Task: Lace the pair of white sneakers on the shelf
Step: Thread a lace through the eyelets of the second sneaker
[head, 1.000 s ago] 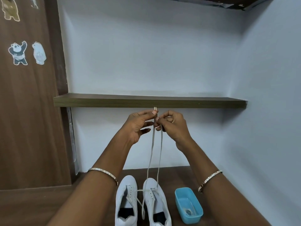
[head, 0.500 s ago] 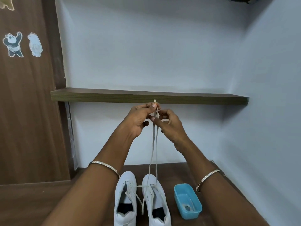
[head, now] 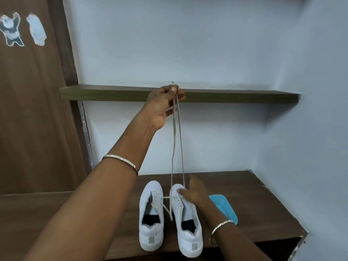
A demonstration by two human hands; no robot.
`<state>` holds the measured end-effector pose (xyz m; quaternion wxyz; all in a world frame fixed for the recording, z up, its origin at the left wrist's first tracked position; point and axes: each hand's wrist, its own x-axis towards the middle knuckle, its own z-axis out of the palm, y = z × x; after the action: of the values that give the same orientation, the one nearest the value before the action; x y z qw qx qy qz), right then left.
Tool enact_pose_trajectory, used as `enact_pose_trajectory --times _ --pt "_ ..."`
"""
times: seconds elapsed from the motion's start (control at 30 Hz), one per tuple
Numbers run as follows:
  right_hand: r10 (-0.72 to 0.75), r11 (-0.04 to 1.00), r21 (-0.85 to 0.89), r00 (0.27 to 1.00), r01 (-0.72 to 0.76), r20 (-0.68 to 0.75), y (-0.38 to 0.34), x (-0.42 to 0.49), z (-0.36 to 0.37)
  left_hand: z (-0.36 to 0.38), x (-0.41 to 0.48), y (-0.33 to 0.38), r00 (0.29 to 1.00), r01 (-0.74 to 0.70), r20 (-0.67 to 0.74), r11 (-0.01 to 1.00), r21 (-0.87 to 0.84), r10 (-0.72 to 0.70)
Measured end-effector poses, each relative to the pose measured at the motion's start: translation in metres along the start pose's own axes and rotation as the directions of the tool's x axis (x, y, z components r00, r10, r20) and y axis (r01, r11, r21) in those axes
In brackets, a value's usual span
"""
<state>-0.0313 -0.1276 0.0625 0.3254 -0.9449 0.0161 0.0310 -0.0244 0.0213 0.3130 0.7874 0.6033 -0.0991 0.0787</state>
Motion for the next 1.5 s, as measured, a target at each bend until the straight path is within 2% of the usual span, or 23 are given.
enact_pose_trajectory --times 0.07,0.17,0.33,0.53,0.63,0.8,0.9,0.97,1.07,1.13,1.17,1.23,1.27,1.3,1.37,1.43,1.5 --pt "0.026 0.999 -0.038 0.999 -0.024 0.035 0.027 -0.009 0.029 -0.002 0.001 -0.001 1.0 0.008 0.0 1.0 -0.011 -0.008" --pt "-0.036 0.998 -0.049 0.991 0.043 0.13 0.051 -0.018 0.062 -0.004 0.003 -0.001 1.0 0.012 -0.011 0.998 -0.059 -0.012" --pt "-0.015 0.989 -0.144 0.994 0.031 0.108 0.055 -0.018 0.081 -0.004 0.012 0.005 1.0 -0.005 -0.021 0.995 -0.102 0.003" --pt "0.032 0.975 -0.221 0.994 -0.007 0.109 0.051 -0.021 0.093 0.003 0.007 0.051 0.983 -0.175 0.001 0.95 -0.258 0.182" --pt "0.035 0.975 -0.222 0.993 -0.009 0.114 0.05 -0.023 0.093 0.003 0.005 0.081 0.966 -0.245 0.016 0.935 -0.257 0.258" --pt "0.106 0.967 -0.243 0.985 -0.071 0.134 0.041 -0.019 0.086 0.005 0.011 0.098 0.966 -0.256 -0.024 0.932 -0.257 0.258" --pt "0.059 0.978 -0.208 0.985 -0.024 0.162 0.051 -0.012 0.085 0.008 0.014 0.097 0.969 -0.241 -0.02 0.935 -0.259 0.244" --pt "0.076 0.99 -0.131 0.982 -0.053 0.175 0.05 -0.01 0.082 0.011 0.013 0.094 0.975 -0.216 -0.006 0.943 -0.252 0.222" --pt "0.084 0.993 0.072 0.994 -0.089 0.074 0.032 -0.006 0.064 0.017 0.012 0.083 0.984 -0.17 0.005 0.956 -0.24 0.177" --pt "0.008 0.985 0.169 0.992 0.013 -0.123 0.012 0.001 0.042 0.019 0.013 0.075 0.988 -0.147 0.014 0.961 -0.234 0.154" --pt "-0.04 0.965 0.242 0.965 0.105 -0.26 -0.002 0.004 0.028 0.021 0.013 0.072 0.99 -0.134 0.02 0.964 -0.23 0.142" --pt "-0.1 0.869 0.369 0.848 0.329 -0.521 -0.039 0.004 -0.008 0.023 0.015 0.065 0.992 -0.111 0.036 0.968 -0.227 0.122" --pt "-0.108 0.814 0.4 0.785 0.422 -0.61 -0.058 0.001 -0.028 0.025 0.015 0.062 0.992 -0.104 0.043 0.968 -0.228 0.116" --pt "-0.126 0.762 0.424 0.754 0.49 -0.645 -0.079 -0.005 -0.05 0.027 0.015 0.059 0.993 -0.098 0.048 0.968 -0.233 0.112" --pt "-0.213 0.675 0.486 0.777 0.555 -0.592 -0.112 -0.016 -0.087 0.03 0.016 0.053 0.993 -0.087 0.056 0.964 -0.25 0.104" --pt "-0.334 0.612 0.55 0.817 0.567 -0.47 -0.132 -0.021 -0.112 0.032 0.016 0.048 0.995 -0.069 0.058 0.965 -0.254 0.086" --pt "-0.435 0.566 0.596 0.821 0.569 -0.37 -0.14 -0.023 -0.121 0.034 0.016 0.043 0.996 -0.055 0.048 0.97 -0.238 0.068"
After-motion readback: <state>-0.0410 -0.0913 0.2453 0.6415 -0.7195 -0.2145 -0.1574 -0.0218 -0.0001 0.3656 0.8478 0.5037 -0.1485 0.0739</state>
